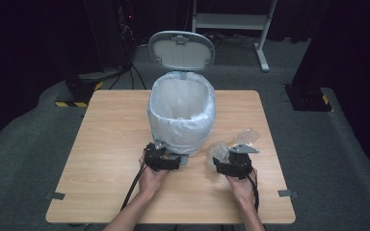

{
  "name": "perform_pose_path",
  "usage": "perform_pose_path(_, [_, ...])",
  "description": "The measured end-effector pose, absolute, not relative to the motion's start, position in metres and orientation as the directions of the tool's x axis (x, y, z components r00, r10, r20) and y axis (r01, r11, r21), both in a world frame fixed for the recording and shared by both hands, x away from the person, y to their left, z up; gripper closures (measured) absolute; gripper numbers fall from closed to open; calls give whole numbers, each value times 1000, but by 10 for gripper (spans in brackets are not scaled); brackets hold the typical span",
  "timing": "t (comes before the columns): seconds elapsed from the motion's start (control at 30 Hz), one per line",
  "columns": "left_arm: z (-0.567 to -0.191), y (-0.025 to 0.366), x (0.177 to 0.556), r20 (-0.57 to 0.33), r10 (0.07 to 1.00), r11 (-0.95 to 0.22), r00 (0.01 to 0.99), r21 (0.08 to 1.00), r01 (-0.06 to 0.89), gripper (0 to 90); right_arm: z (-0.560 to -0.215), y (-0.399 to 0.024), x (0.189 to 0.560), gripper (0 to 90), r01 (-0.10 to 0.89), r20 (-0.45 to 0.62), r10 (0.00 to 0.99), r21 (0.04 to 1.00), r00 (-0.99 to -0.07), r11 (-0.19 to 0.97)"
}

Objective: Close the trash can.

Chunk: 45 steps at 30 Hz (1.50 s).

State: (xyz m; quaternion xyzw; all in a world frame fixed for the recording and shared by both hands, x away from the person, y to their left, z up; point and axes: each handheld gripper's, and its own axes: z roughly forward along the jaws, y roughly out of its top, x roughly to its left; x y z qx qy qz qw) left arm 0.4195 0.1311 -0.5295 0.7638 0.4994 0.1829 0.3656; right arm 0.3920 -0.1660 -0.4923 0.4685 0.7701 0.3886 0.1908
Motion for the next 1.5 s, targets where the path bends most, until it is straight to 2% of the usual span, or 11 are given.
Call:
perform_pose_path(0.23, [-529, 131, 419, -81, 896, -240, 437, 740, 629, 10, -502, -167, 393, 260, 597, 79, 868, 756, -490, 268])
perform_pose_path(0.37, [-530, 129, 419, -94, 902, -215, 422, 749, 626, 10, -508, -170, 392, 372, 603, 80, 870, 752, -486, 268])
perform_pose_path(0.4, [-530, 129, 419, -94, 902, -215, 422, 749, 626, 10, -508, -170, 392, 372, 603, 80, 870, 752, -486, 268])
perform_pose_path(0.43, [-530, 129, 419, -99, 903, -207, 418, 752, 626, 10, -511, -173, 393, 421, 612, 92, 872, 748, -481, 258])
perform_pose_path(0.53, [-530, 129, 419, -99, 903, -207, 418, 752, 626, 10, -514, -175, 393, 462, 622, 111, 872, 743, -478, 246])
perform_pose_path(0.57, [-530, 129, 419, -99, 903, -208, 419, 752, 626, 10, -516, -176, 392, 530, 621, 124, 873, 750, -473, 230])
perform_pose_path(0.6, [-530, 129, 419, -99, 903, -208, 419, 752, 626, 10, -516, -176, 392, 530, 621, 124, 873, 750, -473, 230])
perform_pose_path(0.63, [-530, 129, 419, -101, 903, -205, 417, 753, 626, 10, -518, -177, 391, 580, 636, 142, 874, 740, -465, 218])
perform_pose_path(0.67, [-529, 132, 419, -65, 893, -260, 446, 733, 629, 10, -518, -177, 391, 580, 636, 142, 874, 740, -465, 218])
perform_pose_path(1.0, [-528, 132, 419, -57, 892, -267, 448, 734, 625, 10, -525, -181, 387, 767, 622, 151, 859, 750, -489, 222])
perform_pose_path(1.5, [-528, 133, 418, -47, 890, -278, 453, 731, 623, 11, -512, -187, 378, 846, 569, 134, 851, 794, -507, 214])
